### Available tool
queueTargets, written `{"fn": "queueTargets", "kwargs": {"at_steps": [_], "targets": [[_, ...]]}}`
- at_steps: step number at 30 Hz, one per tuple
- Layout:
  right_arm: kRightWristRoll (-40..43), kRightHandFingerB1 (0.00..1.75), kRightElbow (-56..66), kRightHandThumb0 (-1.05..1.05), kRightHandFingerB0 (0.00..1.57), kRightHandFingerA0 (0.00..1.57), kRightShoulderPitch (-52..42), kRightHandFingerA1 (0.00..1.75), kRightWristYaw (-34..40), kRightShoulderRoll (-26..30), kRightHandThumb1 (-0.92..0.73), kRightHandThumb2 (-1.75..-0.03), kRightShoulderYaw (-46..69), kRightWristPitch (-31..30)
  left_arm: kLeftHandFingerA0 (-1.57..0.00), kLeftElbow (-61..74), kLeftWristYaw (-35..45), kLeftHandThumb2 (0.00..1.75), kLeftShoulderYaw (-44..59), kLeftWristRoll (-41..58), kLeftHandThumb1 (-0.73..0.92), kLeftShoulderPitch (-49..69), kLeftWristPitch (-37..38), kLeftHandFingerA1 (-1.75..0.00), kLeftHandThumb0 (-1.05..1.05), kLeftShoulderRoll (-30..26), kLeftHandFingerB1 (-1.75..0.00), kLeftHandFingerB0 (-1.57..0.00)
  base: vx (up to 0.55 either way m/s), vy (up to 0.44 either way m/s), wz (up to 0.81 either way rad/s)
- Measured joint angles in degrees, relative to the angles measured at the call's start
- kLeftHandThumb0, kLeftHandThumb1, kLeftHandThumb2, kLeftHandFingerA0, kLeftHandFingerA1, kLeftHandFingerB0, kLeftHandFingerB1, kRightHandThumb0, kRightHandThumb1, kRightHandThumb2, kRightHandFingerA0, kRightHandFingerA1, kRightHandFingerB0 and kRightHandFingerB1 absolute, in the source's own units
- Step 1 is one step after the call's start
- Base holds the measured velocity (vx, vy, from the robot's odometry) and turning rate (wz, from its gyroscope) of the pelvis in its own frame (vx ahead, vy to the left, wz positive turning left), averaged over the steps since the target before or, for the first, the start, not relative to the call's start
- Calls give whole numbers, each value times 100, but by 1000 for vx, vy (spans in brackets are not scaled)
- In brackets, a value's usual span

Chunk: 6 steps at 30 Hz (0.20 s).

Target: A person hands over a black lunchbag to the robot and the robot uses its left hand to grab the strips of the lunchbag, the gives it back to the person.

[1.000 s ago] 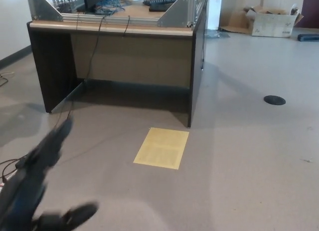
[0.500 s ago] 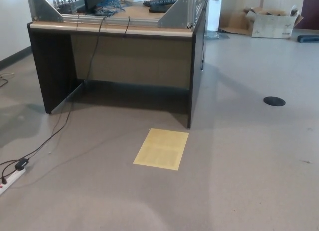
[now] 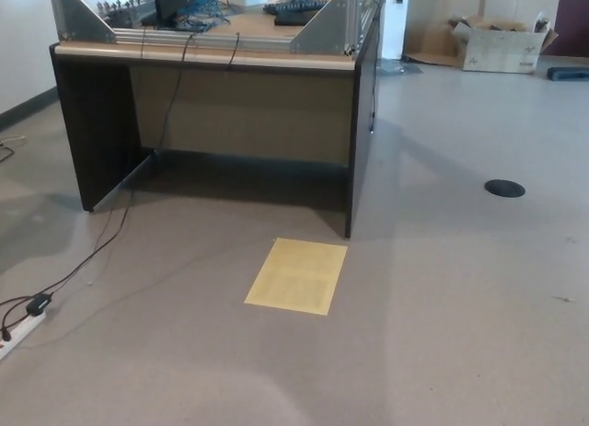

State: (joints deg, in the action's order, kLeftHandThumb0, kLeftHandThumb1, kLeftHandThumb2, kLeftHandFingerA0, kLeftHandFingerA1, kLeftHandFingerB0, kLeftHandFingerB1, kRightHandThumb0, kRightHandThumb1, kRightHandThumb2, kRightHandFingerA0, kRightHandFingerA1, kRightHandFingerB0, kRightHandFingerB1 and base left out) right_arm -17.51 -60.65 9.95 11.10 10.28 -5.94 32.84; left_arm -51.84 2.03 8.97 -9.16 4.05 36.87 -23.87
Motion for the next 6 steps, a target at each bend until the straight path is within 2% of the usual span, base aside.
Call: {"fn": "queueTargets", "kwargs": {"at_steps": [2, 3, 6], "targets": [[2, 37, -2, -65, 33, 36, -4, 43, 4, 1, -79, -65, 6, 17, -18, -26, 68, 58, -4, 42, 57, -19, 17, -30, -65, 0, -27, -18, 0, 0, 0], [2, 47, -6, -71, 22, 34, -3, 56, 9, 1, -66, -102, 9, 24, -17, -42, 91, 58, -4, 61, 59, -36, 21, -30, -64, 0, -27, -17, 0, 0, 0], [1, 47, -20, -70, 22, 34, 10, 56, 19, 1, -65, -101, 10, 29, -18, -82, 143, 58, -4, 106, 59, -80, 47, -30, -64, 0, -27, -17, 0, 0, 0]]}}
